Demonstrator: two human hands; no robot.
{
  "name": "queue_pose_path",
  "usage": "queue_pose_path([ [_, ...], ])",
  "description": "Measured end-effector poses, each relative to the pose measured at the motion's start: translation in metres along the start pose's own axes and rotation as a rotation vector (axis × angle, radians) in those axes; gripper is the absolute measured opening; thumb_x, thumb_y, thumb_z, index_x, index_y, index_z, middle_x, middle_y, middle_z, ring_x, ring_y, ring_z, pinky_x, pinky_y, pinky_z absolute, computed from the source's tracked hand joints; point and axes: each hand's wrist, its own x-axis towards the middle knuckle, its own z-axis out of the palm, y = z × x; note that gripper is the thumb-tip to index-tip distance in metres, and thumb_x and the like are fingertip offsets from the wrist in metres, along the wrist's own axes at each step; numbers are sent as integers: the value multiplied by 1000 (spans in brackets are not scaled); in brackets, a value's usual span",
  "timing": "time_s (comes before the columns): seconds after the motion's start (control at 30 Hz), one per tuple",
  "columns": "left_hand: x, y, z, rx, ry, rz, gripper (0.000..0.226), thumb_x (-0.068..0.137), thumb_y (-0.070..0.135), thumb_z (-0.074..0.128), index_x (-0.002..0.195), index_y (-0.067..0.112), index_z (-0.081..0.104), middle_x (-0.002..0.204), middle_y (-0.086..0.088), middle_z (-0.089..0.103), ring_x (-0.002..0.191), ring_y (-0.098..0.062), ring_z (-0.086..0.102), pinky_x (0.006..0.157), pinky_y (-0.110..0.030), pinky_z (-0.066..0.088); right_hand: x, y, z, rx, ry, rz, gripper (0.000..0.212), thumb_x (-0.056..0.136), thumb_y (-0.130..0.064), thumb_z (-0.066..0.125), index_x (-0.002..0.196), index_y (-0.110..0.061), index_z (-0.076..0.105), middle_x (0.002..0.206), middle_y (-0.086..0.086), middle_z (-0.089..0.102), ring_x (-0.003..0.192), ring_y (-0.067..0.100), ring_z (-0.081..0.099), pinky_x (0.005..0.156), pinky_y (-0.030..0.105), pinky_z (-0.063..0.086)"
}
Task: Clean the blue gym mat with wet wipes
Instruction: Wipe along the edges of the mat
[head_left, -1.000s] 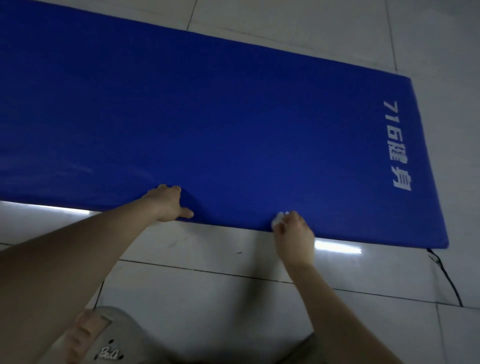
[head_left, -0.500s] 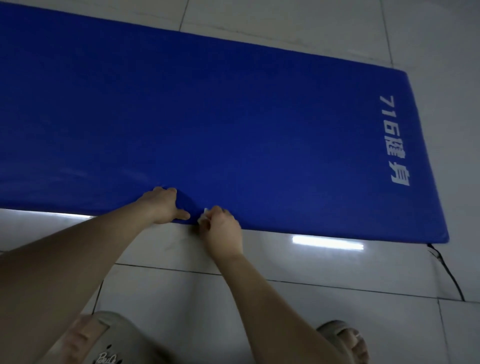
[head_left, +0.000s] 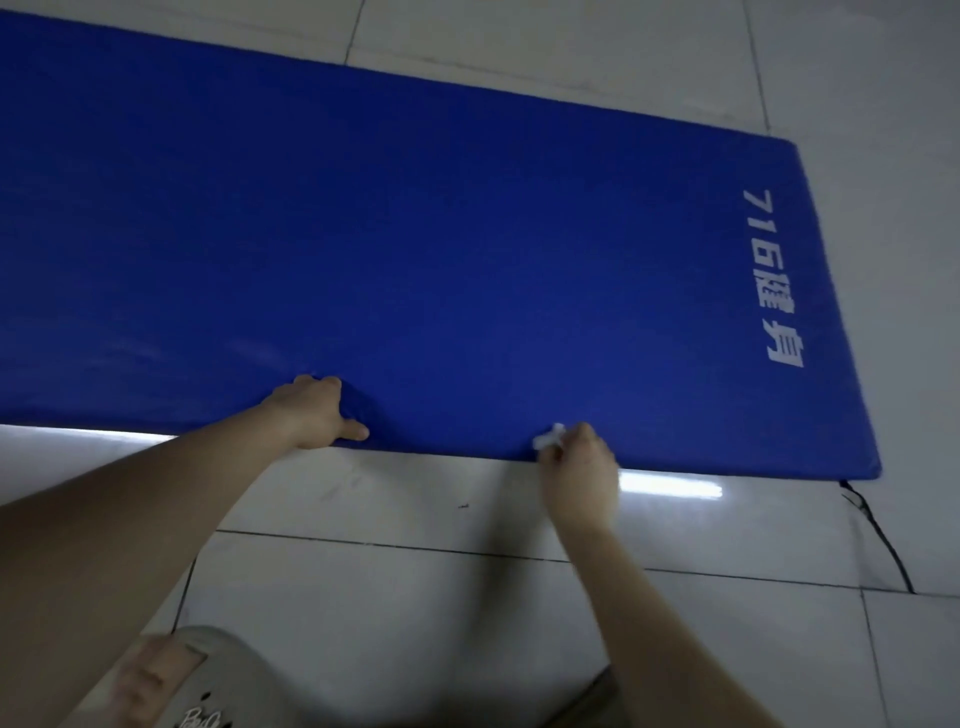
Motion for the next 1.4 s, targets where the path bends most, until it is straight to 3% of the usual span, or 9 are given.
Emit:
queue_pose_path([
  [0.13,0,-1,1,28,14,-20,67,85,67,66,123,16,45,139,-14,43,113,-31,54,97,-45,50,-40,-90,50,137,-301,-338,24,101,-28,53,114,-13,66,112,9,67,97,25,66,83,34,50],
  [0.23,-1,-1,3,50,33,-21,66,86,68,64,121,16,44,139,-16,42,108,-32,55,92,-45,51,-54,-128,67,80,-401,-451,21,103,-28,49,100,-13,63,99,11,64,83,29,64,68,38,51],
  [0.37,-1,0,4,25,23,-16,69,86,67,65,127,15,44,142,-15,41,113,-32,54,96,-46,51,-31,-100,52,-70,-239,-359,33,103,-39,43,96,-11,59,95,10,64,79,30,64,60,31,36],
  [0.73,-8,6,2,32,-9,-63,75,92,62,61,145,15,36,152,-14,33,126,-29,48,102,-41,48,24,55,-32,-139,-19,90,17,94,-28,54,87,-13,49,87,7,60,71,26,52,60,34,41],
  [0.9,-30,64,11,314,194,194,8,96,27,53,95,19,52,90,4,48,79,-16,53,65,-33,43,24,93,-44,35,10,271,24,99,-37,54,85,-17,53,79,1,59,71,21,54,56,31,37],
  [0.97,-40,98,29,282,221,369,23,96,37,55,85,22,42,89,4,47,80,-18,51,65,-34,39,25,91,-44,112,34,285,19,99,-33,57,87,-19,52,83,-1,58,75,20,55,58,30,36],
  [1.07,-42,137,55,404,335,544,34,96,50,57,104,17,50,105,-2,52,95,-23,55,73,-35,39,28,84,-44,145,59,273,8,99,-22,57,94,-22,52,94,-1,54,73,8,50,62,24,38],
  [1.2,-30,137,60,570,432,610,19,105,30,49,118,16,53,110,-2,56,96,-22,57,73,-33,38,26,80,-42,159,17,221,2,99,-20,56,100,-18,57,97,2,54,74,11,52,62,24,39],
  [1.4,-31,109,55,558,351,630,12,100,11,49,94,21,45,89,3,49,80,-17,49,68,-31,36,4,45,-26,295,-60,121,7,99,-22,59,92,-23,60,97,0,66,86,12,59,74,25,45],
])
